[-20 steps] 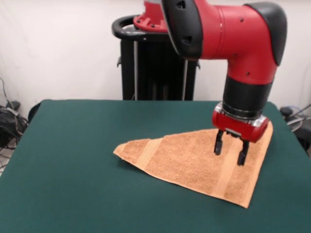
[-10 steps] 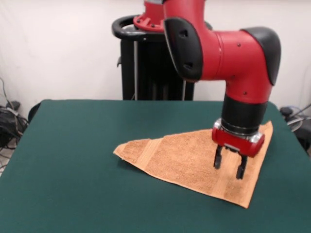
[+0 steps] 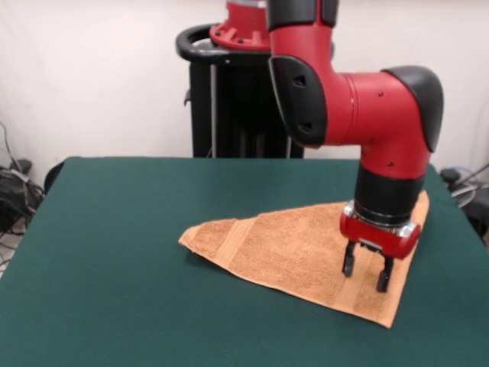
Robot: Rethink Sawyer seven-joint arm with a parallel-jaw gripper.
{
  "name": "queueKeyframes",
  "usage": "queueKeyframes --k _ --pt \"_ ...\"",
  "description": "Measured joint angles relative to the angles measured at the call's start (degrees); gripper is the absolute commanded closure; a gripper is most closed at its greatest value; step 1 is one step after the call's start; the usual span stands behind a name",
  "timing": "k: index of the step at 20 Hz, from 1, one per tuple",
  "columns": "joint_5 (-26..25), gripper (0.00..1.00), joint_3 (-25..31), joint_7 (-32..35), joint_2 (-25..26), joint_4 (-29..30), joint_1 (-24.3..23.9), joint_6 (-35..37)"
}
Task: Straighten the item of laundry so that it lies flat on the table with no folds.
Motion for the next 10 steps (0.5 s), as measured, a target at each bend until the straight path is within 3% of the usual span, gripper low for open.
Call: queueKeyframes --k 10 --pt "2.7 0.0 -2.2 0.0 0.6 -0.5 1.8 -0.1"
